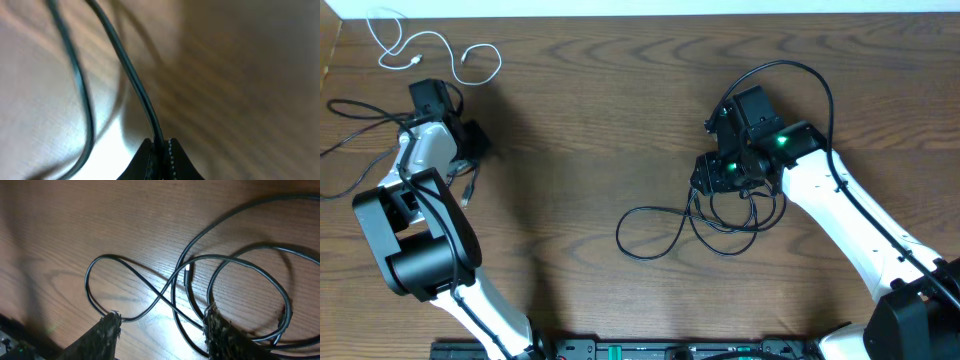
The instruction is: Untangle cables
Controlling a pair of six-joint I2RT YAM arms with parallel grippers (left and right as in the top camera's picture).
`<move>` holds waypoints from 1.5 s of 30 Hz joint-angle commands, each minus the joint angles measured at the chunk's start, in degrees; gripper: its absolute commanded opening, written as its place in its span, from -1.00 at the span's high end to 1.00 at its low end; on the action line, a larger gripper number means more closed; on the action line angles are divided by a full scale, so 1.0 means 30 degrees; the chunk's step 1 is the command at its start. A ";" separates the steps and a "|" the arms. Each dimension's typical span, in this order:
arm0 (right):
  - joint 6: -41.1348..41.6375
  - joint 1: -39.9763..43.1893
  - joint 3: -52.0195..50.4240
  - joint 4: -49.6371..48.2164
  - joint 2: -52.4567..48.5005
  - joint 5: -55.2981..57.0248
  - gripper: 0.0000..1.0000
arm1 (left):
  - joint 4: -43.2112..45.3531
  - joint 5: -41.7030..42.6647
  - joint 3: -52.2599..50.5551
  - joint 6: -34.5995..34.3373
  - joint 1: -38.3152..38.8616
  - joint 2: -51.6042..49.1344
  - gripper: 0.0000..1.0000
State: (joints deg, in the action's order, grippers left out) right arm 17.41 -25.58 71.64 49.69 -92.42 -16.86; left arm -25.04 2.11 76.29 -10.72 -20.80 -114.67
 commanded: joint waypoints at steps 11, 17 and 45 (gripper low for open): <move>0.0182 -0.0131 0.0058 0.0146 -0.0168 0.0073 -0.03 | 0.1472 0.2645 0.2237 -0.0313 0.0007 0.0918 -0.71; 0.0182 -0.0131 0.0058 0.0160 -0.0168 0.0073 -0.03 | 0.3279 0.0823 0.2871 0.0102 -0.1086 0.2346 -0.71; 0.0342 -0.0131 0.0058 -0.0058 -0.0168 0.0080 -0.09 | 0.4750 -0.2718 0.2863 -0.1180 -1.1482 -0.3490 -0.66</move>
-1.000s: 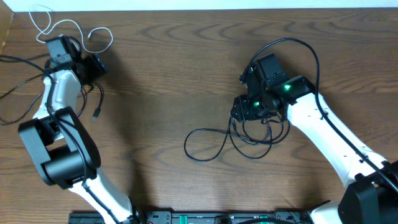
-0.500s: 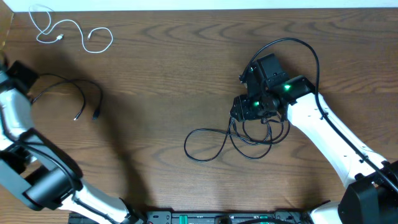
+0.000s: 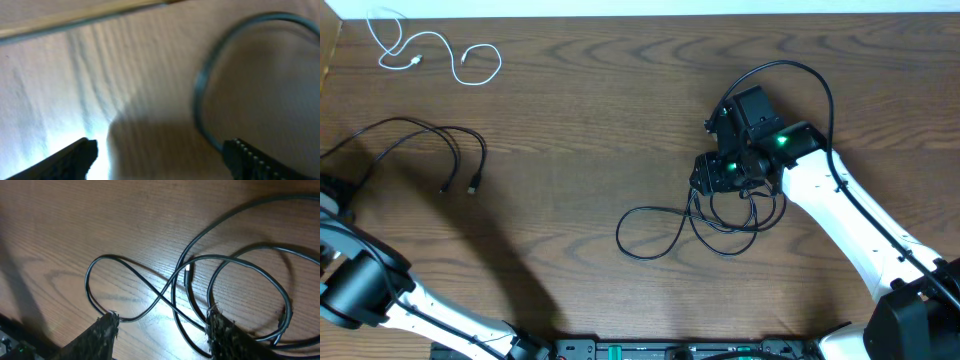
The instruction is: Untangle cables
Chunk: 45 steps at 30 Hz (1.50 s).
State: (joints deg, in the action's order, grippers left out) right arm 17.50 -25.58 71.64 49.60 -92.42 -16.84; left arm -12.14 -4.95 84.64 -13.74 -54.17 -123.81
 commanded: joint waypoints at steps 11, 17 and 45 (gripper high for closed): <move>0.0743 -0.0131 0.0058 -0.0029 -0.0168 0.0073 -0.12 | 0.3330 0.2878 0.0080 -0.0175 -0.0342 -0.1020 -0.54; 0.0743 -0.0131 0.0058 -0.0015 -0.0168 0.0066 -0.13 | 0.3614 0.3016 0.0080 -0.0175 -0.0335 -0.1996 -0.29; 0.1450 -0.0131 0.0058 0.0831 -0.0168 0.0073 -0.12 | 0.7570 0.3599 0.2922 -0.0306 0.2390 -0.2186 -0.76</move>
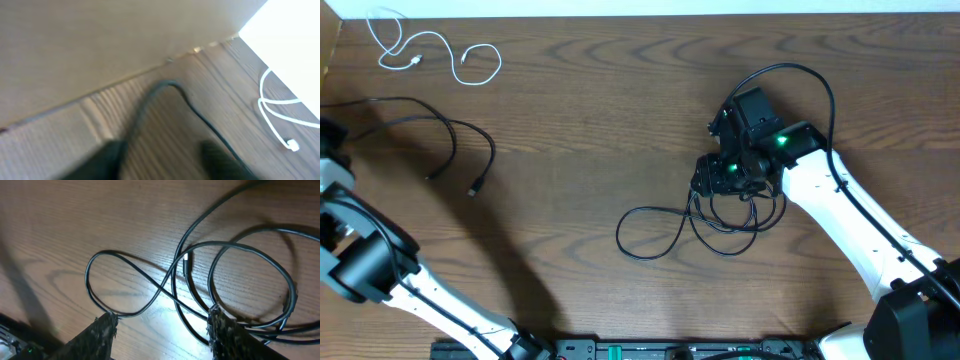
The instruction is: Untangle cables
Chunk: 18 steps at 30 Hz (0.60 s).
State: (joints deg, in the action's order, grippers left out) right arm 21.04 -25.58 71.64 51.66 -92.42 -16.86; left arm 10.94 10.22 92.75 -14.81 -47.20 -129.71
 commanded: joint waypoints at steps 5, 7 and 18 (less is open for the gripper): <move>0.0270 -0.0131 0.0058 0.0160 -0.0168 0.0073 -0.12 | -0.1268 -0.1566 0.0219 0.0852 -0.0015 -0.0153 -0.92; 0.0270 -0.0131 0.0058 0.0168 -0.0168 0.0073 -0.12 | -0.1734 -0.1566 0.0219 0.0903 -0.0029 0.0095 -0.92; 0.0182 -0.0131 0.0058 0.0350 -0.0168 0.0080 -0.19 | -0.3315 -0.1515 0.0219 0.0787 0.0051 0.4707 -0.93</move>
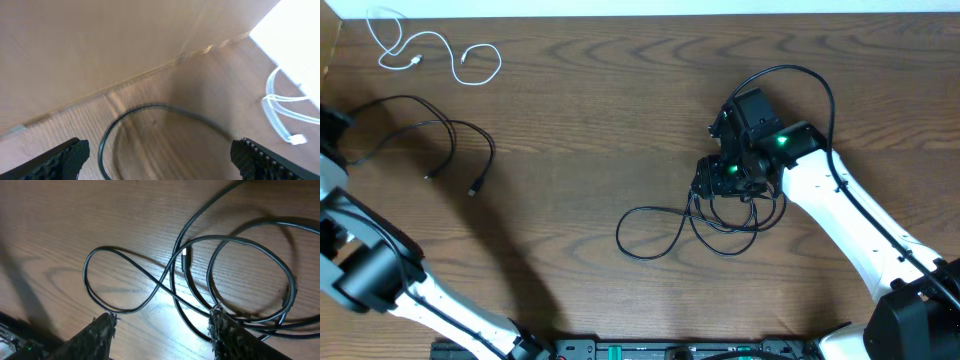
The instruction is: Untangle cables
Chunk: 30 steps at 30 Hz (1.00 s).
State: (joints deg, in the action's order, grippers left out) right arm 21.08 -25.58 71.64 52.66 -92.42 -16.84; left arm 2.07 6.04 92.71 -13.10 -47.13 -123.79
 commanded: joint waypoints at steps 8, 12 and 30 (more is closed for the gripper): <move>-0.0051 0.0393 0.0066 -0.0036 -0.0160 0.0087 -0.79 | -0.4080 0.7315 0.0233 -0.3373 0.0117 0.6666 -0.93; -0.0146 0.1559 0.0066 0.0306 -0.0160 0.0073 -0.91 | -0.6849 1.4790 0.0226 -0.6455 0.0627 0.7701 -0.93; -0.1545 0.6819 -0.0102 0.2535 -0.0168 0.2382 -0.98 | -2.0247 0.8684 -0.2164 0.1632 1.6327 0.7519 -0.93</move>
State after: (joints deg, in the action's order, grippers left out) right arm 17.47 -4.89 71.61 60.20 -92.42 -10.48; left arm -58.24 44.31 87.24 -11.20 -4.58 -100.64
